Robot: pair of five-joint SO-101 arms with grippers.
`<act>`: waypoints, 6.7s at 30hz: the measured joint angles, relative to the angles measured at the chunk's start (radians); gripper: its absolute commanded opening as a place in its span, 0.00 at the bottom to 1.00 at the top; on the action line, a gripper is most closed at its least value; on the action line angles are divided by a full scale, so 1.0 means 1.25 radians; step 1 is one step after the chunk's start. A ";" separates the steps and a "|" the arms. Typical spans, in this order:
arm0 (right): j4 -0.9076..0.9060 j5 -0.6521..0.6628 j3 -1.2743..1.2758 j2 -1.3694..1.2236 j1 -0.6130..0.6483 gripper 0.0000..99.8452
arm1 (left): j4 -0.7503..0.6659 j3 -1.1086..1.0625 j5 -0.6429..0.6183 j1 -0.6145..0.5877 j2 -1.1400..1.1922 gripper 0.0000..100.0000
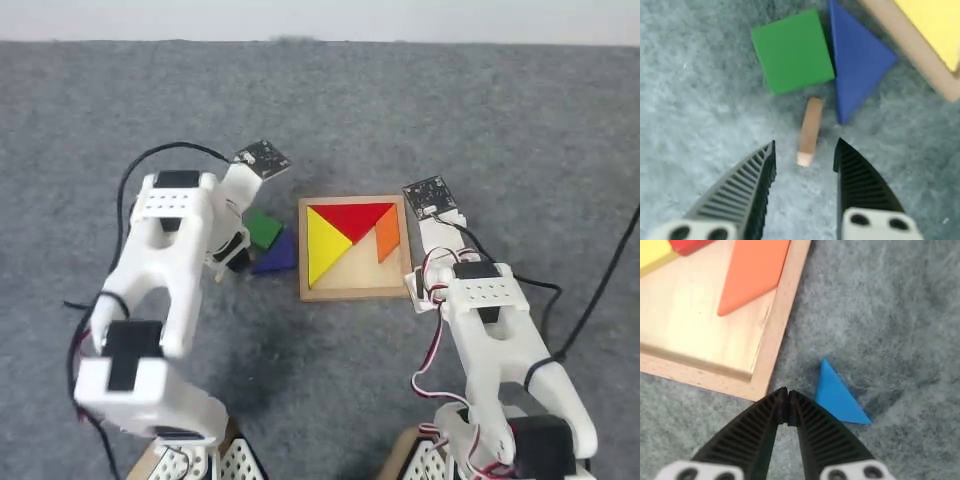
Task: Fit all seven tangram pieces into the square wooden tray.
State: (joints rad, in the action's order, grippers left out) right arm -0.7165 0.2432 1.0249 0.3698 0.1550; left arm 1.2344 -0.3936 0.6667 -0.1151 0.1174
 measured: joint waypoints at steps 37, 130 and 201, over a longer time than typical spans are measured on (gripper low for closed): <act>0.000 0.000 0.000 0.000 0.000 0.01 | 0.115 0.239 -0.408 0.382 0.018 0.01; 0.007 -0.001 0.000 0.000 -0.001 0.01 | -0.104 -0.092 -0.470 0.093 -0.206 0.23; 0.007 0.000 0.014 0.000 0.015 0.01 | 0.109 0.647 -0.230 0.044 0.536 0.15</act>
State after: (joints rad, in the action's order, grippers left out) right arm -0.7073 0.2432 1.0418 0.3698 0.1734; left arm 1.3709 0.4150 0.3798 -0.0598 0.7879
